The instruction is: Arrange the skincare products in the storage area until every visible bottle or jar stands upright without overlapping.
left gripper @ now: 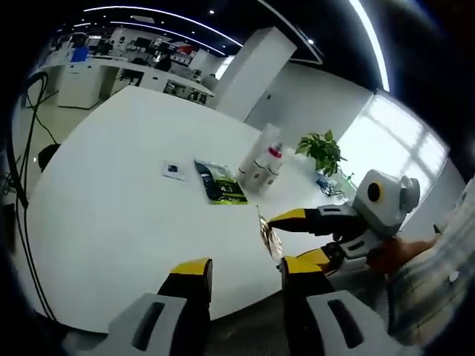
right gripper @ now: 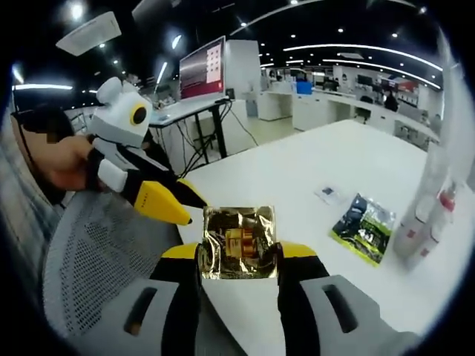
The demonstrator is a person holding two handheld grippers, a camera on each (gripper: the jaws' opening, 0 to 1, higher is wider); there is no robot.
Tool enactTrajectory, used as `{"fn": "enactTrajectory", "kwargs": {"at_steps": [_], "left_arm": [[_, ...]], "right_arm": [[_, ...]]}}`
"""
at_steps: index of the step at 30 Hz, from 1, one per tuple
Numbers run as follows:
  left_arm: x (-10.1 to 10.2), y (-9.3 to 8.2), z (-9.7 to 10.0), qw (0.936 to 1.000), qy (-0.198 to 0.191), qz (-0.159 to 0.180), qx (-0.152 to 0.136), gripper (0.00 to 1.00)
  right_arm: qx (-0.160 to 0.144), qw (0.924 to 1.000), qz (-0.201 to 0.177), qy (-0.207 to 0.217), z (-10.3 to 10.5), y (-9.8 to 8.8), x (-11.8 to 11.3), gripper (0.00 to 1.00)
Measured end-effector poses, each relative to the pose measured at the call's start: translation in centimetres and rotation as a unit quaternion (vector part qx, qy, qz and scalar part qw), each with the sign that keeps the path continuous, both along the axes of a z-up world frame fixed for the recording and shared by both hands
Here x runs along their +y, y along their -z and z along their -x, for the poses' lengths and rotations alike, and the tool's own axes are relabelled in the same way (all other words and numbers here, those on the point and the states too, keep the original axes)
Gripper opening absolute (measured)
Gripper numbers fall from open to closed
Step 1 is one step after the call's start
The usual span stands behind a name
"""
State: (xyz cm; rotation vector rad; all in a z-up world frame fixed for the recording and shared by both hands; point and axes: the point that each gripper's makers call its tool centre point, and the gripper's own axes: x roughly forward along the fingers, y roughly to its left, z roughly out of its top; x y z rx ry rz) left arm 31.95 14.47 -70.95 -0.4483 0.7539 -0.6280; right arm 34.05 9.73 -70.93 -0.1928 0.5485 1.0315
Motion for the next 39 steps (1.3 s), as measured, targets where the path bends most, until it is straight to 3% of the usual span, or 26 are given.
{"fn": "enactTrajectory", "kwargs": {"at_steps": [6,13,19,25,33,37,39], "left_arm": [[0.2,-0.1,-0.2,0.9998,-0.007,0.019,0.008,0.39],[0.5,-0.9,-0.6,0.9965,-0.028,0.077,0.019,0.39],[0.0,-1.2,-0.5,0.9941,-0.022,0.102,0.028,0.39],[-0.7,-1.3,-0.3,0.9928,-0.011,0.114,0.035,0.39],[-1.7,-1.1,0.6,0.9904,0.017,0.127,0.053,0.38],[-1.7,-1.1,0.9,0.9907,0.033,0.123,0.049,0.2],[-1.7,-1.2,0.9,0.9908,0.032,0.123,0.048,0.16]], "right_arm": [[-0.022,0.9997,0.012,-0.009,0.1,-0.2,0.1,0.38],[-0.045,0.9983,0.028,-0.023,0.3,-0.3,0.4,0.38],[-0.074,0.995,0.047,-0.048,0.8,-0.5,0.9,0.38],[-0.136,0.982,0.076,-0.107,2.3,-1.0,2.2,0.38],[-0.175,0.9692,0.073,-0.157,4.1,-1.8,3.6,0.38],[-0.188,0.9642,0.073,-0.172,4.6,-2.0,4.0,0.38],[-0.197,0.9605,0.078,-0.18,4.8,-2.0,4.2,0.38]]}}
